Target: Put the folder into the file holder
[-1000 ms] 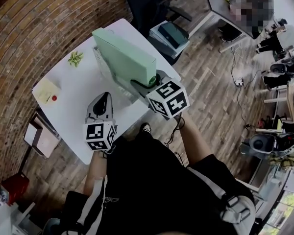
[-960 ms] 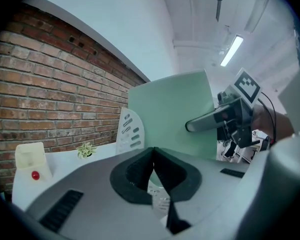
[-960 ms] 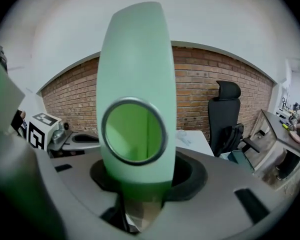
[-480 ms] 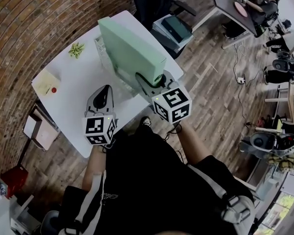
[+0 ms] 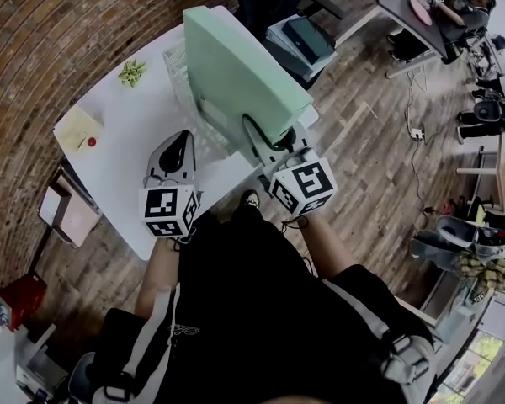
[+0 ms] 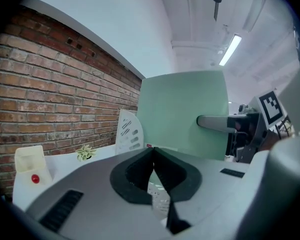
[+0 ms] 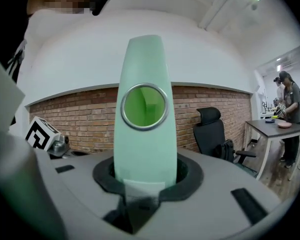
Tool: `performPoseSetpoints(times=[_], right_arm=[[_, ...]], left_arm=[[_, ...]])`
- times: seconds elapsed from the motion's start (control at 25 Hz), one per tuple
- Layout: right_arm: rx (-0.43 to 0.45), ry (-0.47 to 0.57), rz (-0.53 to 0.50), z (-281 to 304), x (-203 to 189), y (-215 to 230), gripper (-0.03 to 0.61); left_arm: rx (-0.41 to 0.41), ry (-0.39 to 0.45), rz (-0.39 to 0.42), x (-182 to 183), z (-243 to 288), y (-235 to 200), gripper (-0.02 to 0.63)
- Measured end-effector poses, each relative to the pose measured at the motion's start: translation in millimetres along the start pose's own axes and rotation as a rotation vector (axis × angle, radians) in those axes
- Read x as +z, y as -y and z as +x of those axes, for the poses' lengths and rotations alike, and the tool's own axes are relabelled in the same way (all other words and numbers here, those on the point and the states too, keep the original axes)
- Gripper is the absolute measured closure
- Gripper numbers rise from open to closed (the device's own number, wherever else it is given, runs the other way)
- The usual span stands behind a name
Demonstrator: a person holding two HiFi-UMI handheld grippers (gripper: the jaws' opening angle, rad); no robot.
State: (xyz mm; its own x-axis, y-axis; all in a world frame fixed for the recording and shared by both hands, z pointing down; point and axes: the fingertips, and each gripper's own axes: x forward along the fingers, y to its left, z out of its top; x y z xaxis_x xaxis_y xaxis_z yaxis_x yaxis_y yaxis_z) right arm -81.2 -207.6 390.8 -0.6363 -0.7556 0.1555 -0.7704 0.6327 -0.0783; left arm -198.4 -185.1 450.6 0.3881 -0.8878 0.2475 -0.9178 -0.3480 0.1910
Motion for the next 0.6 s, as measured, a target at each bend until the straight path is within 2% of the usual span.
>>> performPoseSetpoints(times=[0.36, 0.6], right_arm=[[-0.019, 0.163, 0.036, 4.6, 12.1, 4.7, 0.439], [-0.021, 0.22, 0.065, 14.6, 13.6, 10.2, 0.439]], left_arm=[[-0.005, -0.015, 0.017, 1.3, 3.9, 0.7, 0.593], [-0.016, -0.035, 0.041, 0.8, 9.2, -1.2, 0.593]])
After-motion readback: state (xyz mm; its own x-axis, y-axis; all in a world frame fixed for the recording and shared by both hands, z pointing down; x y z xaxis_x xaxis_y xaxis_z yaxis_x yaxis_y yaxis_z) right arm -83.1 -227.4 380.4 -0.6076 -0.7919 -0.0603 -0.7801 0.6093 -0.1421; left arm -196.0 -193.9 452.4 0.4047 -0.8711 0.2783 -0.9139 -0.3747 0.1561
